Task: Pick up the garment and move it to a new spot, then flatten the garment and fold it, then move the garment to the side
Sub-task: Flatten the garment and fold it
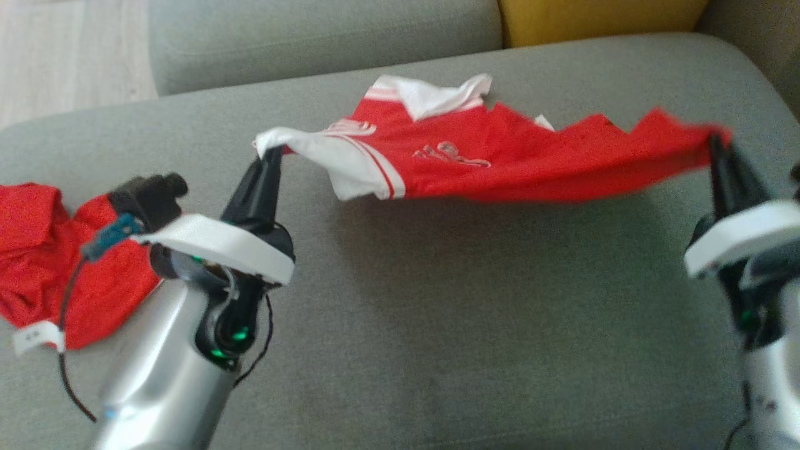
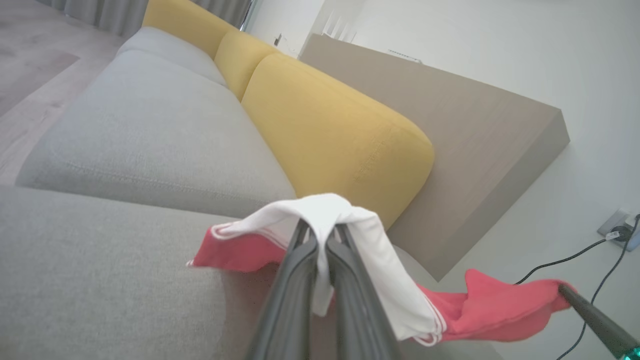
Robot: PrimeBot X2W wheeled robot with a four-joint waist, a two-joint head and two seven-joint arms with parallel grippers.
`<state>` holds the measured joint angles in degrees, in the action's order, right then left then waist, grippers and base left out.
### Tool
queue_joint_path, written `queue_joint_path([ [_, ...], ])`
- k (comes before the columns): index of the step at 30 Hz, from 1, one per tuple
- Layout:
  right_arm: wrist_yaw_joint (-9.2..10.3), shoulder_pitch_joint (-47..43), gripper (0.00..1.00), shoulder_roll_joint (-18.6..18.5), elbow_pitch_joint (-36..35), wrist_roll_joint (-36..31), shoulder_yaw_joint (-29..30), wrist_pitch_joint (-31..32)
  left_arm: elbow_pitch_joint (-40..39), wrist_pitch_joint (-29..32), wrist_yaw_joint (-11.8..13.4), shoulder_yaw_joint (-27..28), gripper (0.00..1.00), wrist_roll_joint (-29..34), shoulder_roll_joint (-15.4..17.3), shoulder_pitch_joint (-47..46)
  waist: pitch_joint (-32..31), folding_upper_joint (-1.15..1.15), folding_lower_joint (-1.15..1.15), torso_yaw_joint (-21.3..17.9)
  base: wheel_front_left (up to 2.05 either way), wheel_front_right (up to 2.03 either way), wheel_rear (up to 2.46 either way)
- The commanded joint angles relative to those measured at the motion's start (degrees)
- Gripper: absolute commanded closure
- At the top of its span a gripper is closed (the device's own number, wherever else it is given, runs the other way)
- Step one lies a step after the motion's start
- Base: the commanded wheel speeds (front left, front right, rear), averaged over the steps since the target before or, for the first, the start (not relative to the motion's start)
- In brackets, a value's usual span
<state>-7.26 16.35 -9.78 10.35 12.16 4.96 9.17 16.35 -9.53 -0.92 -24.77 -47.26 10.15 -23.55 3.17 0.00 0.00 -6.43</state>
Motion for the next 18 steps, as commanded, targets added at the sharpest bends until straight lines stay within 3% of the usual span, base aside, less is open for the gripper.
queue_joint_path([
  [1,-0.23,4.6,1.0,-2.3,-4.3,1.9,-1.9,1.6,-4.0,1.1,0.7,3.1,1.0,-0.4,2.4,-3.6,-1.8,0.0,0.0,1.1,0.0,0.0,0.0],
  [5,-0.23,8.4,1.0,-4.1,-6.8,5.4,-2.3,4.2,-9.1,4.2,2.5,4.7,1.0,-2.0,3.1,-6.0,-3.9,0.0,0.0,2.4,0.0,0.0,0.0],
  [11,-0.23,14.2,1.0,-3.5,-9.0,9.7,-1.0,7.6,-18.1,6.5,6.7,9.2,1.0,-4.9,3.3,-10.4,-6.1,0.0,0.0,3.6,0.0,0.0,0.0],
  [18,-0.23,13.7,1.0,-2.4,-12.7,12.6,1.2,13.3,-26.4,8.9,11.8,12.4,1.0,-6.7,3.9,-9.3,-7.0,0.0,0.0,4.5,0.0,0.0,0.0],
])
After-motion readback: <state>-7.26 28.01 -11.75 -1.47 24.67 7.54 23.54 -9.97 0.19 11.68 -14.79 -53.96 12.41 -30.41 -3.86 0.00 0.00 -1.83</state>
